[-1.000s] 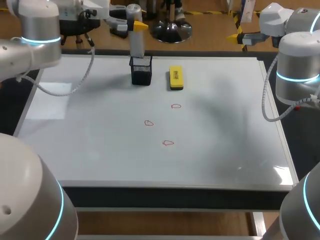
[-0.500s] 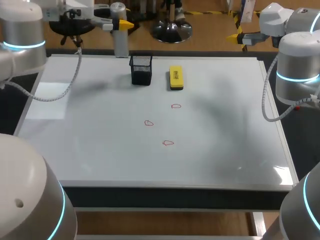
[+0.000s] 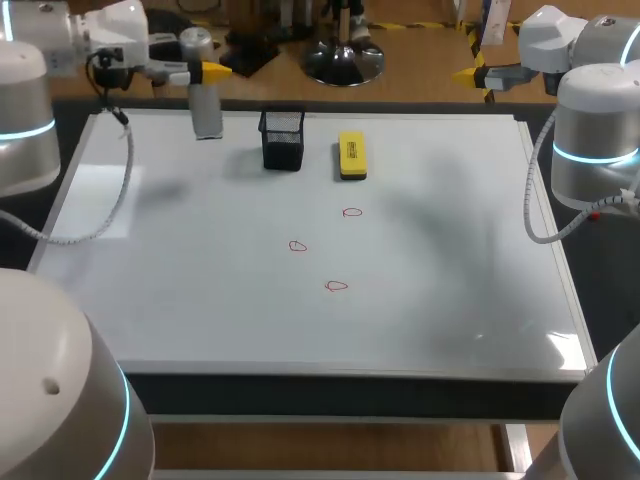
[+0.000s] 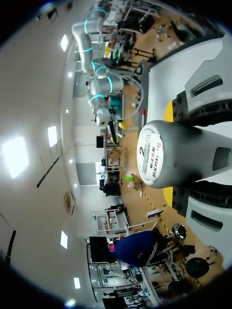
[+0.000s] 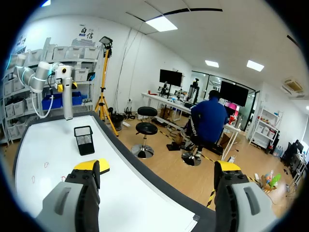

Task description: Pick up the inspection probe, press it on each red-marked spot on the whiteboard one by one, put down the probe, pick up the eraser, and wipe off all the red marks.

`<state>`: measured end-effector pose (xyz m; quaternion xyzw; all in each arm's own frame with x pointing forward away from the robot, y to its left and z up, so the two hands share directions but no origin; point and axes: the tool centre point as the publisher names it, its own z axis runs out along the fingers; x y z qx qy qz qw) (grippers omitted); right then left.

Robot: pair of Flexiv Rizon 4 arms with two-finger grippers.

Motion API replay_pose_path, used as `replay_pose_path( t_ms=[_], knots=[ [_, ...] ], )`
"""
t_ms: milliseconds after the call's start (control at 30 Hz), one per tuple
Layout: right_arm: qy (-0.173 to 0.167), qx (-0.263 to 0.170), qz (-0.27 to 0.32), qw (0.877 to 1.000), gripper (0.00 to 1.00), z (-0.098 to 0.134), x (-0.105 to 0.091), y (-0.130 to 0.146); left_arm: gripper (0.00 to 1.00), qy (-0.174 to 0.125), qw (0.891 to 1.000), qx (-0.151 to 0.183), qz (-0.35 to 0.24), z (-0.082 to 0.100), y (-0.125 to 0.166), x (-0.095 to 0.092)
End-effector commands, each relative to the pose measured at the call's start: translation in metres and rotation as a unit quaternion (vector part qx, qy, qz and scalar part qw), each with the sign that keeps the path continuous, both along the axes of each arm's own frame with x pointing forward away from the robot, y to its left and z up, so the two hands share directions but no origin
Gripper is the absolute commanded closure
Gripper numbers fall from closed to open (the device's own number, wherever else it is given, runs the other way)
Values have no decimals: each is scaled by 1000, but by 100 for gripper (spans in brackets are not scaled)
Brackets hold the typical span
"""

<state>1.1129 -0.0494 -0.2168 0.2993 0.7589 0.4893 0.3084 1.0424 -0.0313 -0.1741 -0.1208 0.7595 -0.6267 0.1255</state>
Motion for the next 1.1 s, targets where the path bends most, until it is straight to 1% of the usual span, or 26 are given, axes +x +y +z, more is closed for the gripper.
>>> replay_pose_path(
  t_ms=[33, 300, 500, 667, 833, 1100],
  knots=[
    [0, 0, 1, 1000, 0, 0, 0, -1, 100, -16, 998, 0, 62, 0, 20, -23],
    [0, 0, 1, 1000, 0, 0, 0, -1, 100, -20, 996, 4, 87, -9, 47, -33],
    [0, 0, 1, 1000, 0, 0, 0, -1, 100, -19, 995, 7, 93, -19, 62, -32],
    [0, 0, 1, 1000, 0, 0, 0, -1, 100, -17, 995, 9, 93, -27, 72, -27],
    [0, 0, 1, 1000, 0, 0, 0, -1, 100, -11, 996, 10, 84, -32, 77, -22],
    [0, 0, 1, 1000, 0, 0, 0, -1, 100, -11, 996, 10, 84, -32, 77, -22]
  ],
)
